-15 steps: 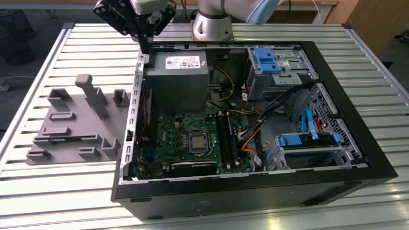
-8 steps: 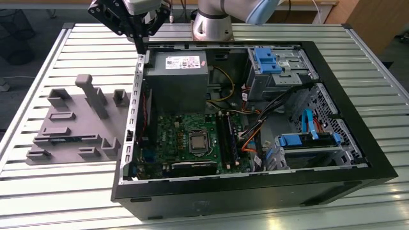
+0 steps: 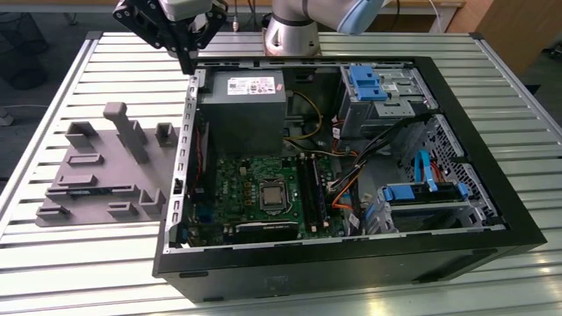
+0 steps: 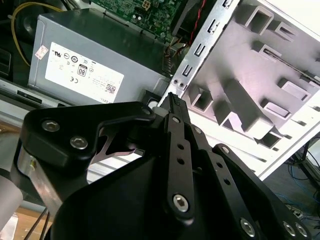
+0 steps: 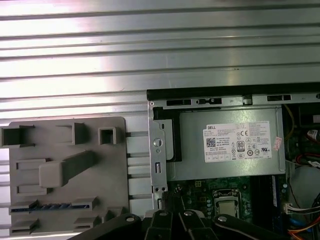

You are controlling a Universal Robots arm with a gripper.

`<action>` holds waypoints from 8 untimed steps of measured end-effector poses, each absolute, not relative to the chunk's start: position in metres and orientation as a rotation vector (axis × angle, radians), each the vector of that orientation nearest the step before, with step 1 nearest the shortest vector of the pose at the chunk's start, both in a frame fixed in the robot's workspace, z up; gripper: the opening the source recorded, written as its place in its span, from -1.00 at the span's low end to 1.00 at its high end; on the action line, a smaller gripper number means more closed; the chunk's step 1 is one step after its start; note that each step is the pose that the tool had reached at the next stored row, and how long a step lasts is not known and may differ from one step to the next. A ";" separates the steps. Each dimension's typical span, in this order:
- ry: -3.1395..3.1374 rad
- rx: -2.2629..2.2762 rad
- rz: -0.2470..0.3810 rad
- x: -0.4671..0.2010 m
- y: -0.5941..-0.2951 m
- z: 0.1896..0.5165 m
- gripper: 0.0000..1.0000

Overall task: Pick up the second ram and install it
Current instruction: 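Reach for the second ram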

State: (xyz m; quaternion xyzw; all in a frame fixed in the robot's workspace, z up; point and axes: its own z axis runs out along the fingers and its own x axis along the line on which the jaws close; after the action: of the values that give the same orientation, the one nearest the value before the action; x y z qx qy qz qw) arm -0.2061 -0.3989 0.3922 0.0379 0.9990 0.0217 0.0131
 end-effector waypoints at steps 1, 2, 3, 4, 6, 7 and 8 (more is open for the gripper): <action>3.112 0.118 0.068 -0.207 -0.399 0.392 -0.79; 3.112 0.118 0.068 -0.208 -0.399 0.392 -0.79; 3.113 0.118 0.068 -0.209 -0.399 0.392 -0.79; 3.112 0.118 0.068 -0.210 -0.399 0.392 -0.79; 3.112 0.118 0.068 -0.212 -0.399 0.392 -0.79; 3.113 0.118 0.068 -0.213 -0.399 0.392 -0.79; 3.112 0.118 0.068 -0.214 -0.399 0.392 -0.79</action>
State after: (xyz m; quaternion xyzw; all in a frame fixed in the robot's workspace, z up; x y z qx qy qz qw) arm -0.2144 -0.3989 0.3922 0.0379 0.9990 0.0217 0.0131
